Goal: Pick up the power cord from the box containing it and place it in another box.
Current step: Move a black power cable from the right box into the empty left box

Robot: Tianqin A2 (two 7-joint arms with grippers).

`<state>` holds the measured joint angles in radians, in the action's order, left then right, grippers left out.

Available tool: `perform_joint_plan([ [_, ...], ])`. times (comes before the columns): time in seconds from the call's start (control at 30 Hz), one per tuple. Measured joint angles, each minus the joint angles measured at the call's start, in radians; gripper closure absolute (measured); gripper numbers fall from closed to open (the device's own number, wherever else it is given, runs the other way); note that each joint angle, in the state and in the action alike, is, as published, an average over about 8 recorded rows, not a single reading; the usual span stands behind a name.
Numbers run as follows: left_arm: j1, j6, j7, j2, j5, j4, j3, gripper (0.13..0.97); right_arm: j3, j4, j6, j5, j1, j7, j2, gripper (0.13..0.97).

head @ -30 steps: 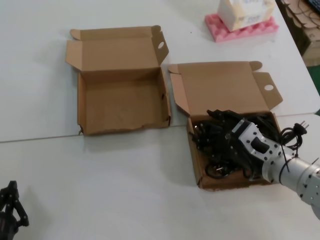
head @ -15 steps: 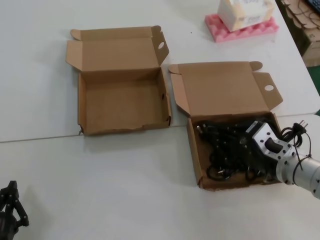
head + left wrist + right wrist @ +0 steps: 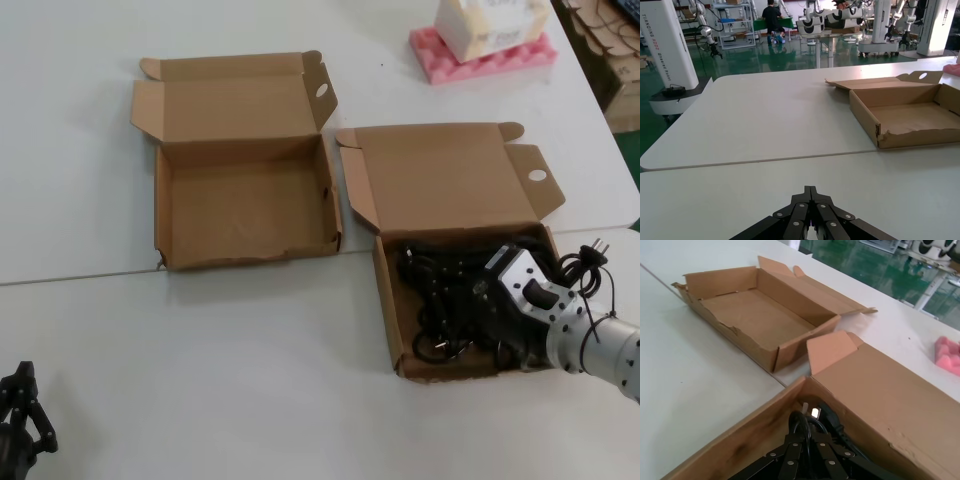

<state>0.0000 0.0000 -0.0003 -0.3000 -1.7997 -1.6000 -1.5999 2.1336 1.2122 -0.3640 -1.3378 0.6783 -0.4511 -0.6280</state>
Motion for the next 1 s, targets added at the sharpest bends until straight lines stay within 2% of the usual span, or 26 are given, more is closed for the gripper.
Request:
perform_joint_plan([
  [0.5, 0.0, 0.0, 0.0, 0.0, 0.0, 0.0, 0.0, 0.934, -0.076, 0.11, -0.046, 0.139, -0.041, 0.0, 0.005, 0.934],
  [0.77, 0.0, 0.0, 0.0, 0.0, 0.0, 0.0, 0.0, 0.934, -0.123, 0.188, -0.034, 0.173, -0.012, 0.0, 0.065, 0.934],
  [0.87, 0.0, 0.0, 0.0, 0.0, 0.0, 0.0, 0.0, 0.934, -0.098, 0.182, 0.005, 0.143, 0.032, 0.0, 0.113, 0.934],
  [1.0, 0.0, 0.0, 0.0, 0.0, 0.0, 0.0, 0.0, 0.934, 0.004, 0.11, 0.092, 0.08, 0.122, 0.0, 0.189, 0.935],
])
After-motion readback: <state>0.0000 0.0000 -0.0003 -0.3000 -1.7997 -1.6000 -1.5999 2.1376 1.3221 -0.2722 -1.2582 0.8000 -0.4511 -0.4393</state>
